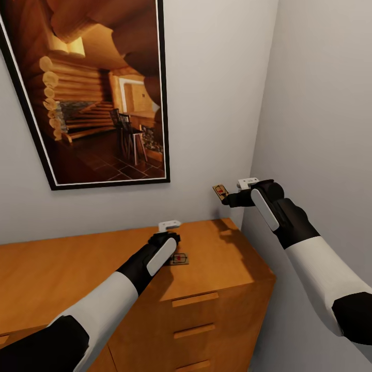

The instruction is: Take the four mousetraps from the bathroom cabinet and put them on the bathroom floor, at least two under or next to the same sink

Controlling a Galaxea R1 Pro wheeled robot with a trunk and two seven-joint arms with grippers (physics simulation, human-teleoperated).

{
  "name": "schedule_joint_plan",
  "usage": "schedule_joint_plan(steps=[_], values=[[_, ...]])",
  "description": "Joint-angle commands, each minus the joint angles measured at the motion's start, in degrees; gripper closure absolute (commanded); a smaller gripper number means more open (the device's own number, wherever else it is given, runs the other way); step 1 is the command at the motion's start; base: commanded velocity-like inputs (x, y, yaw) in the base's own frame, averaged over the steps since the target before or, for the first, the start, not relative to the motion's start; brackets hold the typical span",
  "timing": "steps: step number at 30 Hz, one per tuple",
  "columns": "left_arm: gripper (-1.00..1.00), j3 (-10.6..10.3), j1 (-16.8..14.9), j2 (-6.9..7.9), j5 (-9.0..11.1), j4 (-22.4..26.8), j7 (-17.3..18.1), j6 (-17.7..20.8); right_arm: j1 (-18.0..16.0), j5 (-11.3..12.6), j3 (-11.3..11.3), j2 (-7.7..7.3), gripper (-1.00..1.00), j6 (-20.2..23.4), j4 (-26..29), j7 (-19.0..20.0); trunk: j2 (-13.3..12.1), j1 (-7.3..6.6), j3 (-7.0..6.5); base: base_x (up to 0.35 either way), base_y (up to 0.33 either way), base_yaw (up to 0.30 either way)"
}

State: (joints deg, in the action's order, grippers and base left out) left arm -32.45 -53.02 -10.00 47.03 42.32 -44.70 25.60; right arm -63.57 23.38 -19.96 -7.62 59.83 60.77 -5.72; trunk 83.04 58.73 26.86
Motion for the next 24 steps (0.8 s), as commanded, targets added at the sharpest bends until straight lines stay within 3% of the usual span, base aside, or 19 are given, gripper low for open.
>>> schedule_joint_plan(steps=[1, 7, 24], values=[[-1.0, -0.1, -0.1, 0.0, 0.5, 0.0, -0.9, 0.1, -0.1, 0.8, -0.2, -0.08, 1.0, 0.2, 0.1, -0.6, 0.0, 0.0, 0.07, 0.0, 0.0, 0.0], [-1.0, -0.2, -0.1, 0.0, 1.5, 0.3, -2.7, -0.2, -0.1, 0.8, -0.2, -0.06, 1.0, 0.2, 0.1, -0.6, 0.0, 0.0, 0.07, 0.0, 0.0, 0.0], [-1.0, -0.8, -0.1, 0.0, 1.7, 0.9, -3.0, -0.3, -0.1, 0.8, -0.2, -0.03, 1.0, 0.2, 0.0, -0.7, 0.0, 0.0, 0.07, -0.05, -0.027, 0.0]])
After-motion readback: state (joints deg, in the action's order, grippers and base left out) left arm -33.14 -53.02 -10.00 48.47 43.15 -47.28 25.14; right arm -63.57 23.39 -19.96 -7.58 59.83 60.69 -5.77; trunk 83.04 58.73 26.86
